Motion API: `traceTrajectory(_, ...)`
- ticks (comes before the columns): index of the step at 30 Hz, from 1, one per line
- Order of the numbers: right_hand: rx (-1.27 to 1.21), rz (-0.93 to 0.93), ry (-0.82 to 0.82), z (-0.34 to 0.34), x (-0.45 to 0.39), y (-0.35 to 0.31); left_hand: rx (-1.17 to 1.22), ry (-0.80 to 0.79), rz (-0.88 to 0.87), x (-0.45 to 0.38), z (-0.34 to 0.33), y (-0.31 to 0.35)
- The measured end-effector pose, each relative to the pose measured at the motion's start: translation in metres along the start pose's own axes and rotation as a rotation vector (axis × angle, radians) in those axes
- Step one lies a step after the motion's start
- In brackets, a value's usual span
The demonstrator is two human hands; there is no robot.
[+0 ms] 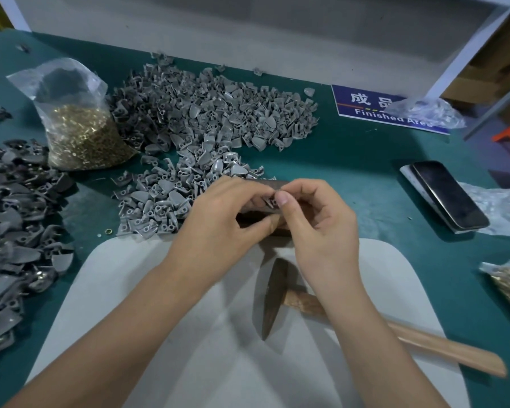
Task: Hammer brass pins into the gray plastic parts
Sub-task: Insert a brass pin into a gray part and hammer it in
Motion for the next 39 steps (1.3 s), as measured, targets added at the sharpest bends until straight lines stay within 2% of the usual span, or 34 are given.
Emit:
traceTrajectory(4,-0.118,-0.064,-0.081,-0.001,0.001,0.0,0.011,0.027,0.067,-0.001,0.0,-0.004)
traceTrajectory(8,-0.105,-0.096,-0.018,0.011,-0.007,-0.001,0.016,-0.013,0.033,-0.002,-0.001,-0.001)
traceTrajectory(16,0.107,-0.052,0.023,0.022,-0.013,0.007,0.108,0.001,0.152,0.001,0.0,-0.003)
traceTrajectory(22,0.155,0.018,0.021,0.025,-0.015,0.006,-0.126,-0.041,0.11,-0.001,-0.002,-0.01)
traceTrajectory(27,0.484,0.154,-0.053,0.015,-0.014,0.008,-0.135,-0.035,0.131,-0.002,-0.002,-0.012)
traceTrajectory(34,0.542,0.099,-0.086,0.01,-0.012,0.008,-0.155,-0.036,0.126,-0.003,0.0,-0.011)
traceTrajectory(39,0.651,0.153,-0.059,0.008,-0.01,0.004,-0.149,-0.043,0.128,-0.002,0.0,-0.012)
Point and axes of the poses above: each hand's wrist, its own x-axis away from the middle knuckle, its own z-axis out of the back of the hand, y = z × x, the point moved 2 cm from there along -x, towards the middle knuckle, and after that the axes turned 2 degrees about -x, right-handed, at the moved point
